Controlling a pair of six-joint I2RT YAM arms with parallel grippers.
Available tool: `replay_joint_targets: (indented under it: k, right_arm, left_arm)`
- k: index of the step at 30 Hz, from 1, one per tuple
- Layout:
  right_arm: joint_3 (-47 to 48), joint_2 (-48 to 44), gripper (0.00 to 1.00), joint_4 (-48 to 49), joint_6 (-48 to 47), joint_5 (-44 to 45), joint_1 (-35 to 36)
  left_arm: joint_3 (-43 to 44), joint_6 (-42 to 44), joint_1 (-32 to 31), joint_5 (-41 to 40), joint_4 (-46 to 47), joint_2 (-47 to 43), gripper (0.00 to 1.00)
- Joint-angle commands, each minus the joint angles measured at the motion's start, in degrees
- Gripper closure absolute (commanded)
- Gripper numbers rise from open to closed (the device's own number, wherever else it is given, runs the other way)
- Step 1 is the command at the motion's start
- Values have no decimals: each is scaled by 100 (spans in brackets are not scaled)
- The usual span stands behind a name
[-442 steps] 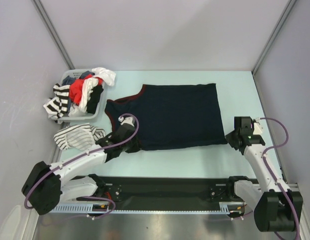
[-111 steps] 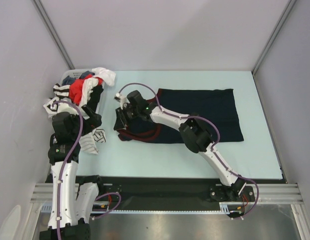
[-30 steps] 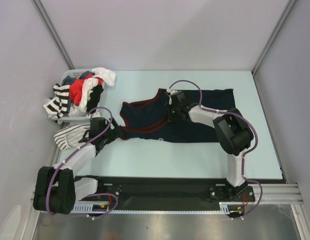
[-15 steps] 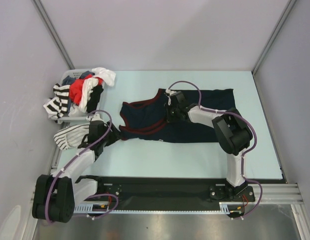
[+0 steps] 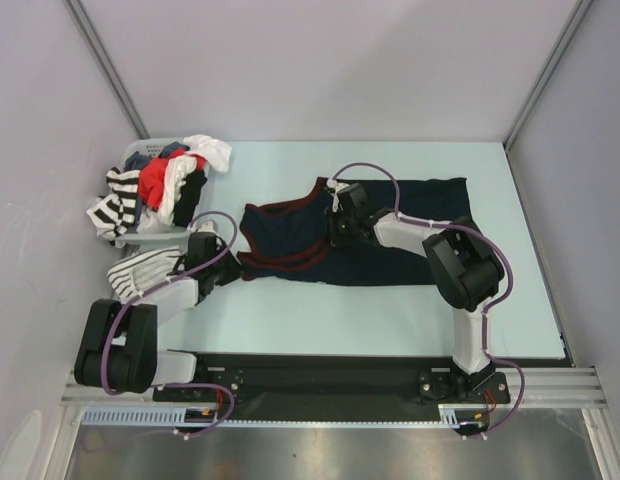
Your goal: Fold and stack the tank tops
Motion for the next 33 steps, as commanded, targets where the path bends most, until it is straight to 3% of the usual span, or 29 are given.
replay_joint_targets:
  k: [1,2,11,16,21,22,24,25,26,29,33]
  right_arm:
    - [69,42,89,167,-126,-118,105]
    - [77,33,89,176,-126,-153,113]
    - [78,-2,86,211,-249,-206,289]
    - [69,-2,76,326,-319,-294,465]
    - [16,-81,76,484,-513,-470,754]
    - [-10,-99,73,667,-565,-461,868]
    - [-2,-99,64,695,-618,-339,992]
    - [59,-81,48,651,-618,-121,1053]
    - [77,-64,46,581,-618,-58,1054]
    - [-9,-72,39,650,-478,-48,932]
    - [-326,-353,29,914,-337,-66,747]
  left_arm:
    - [136,132,-27,-27,-7,-53,87]
    - [110,106,-36,-158,-60,-193,100]
    - [-101,-167,-36,-993,-1018,-1554,100]
    - [-128,-386,-36,-1300,-1500,-1758,100]
    - [-215,-624,-36,-1407,-1651,-1785,99]
    - [-242,-711,-27,-1485,-1660,-1811,91]
    - [-294,-747,-27,-1556,-1713,-1872,59]
    - [-321,-826,-27,-1739,-1783,-2003,18]
    - [-338,-887,-18,-1811,-1853,-2109,10]
    - [-453,-932,-27,-1908,-1836,-2601,2]
    - [-296,-836,-27,-1978,-1889,-2761,0]
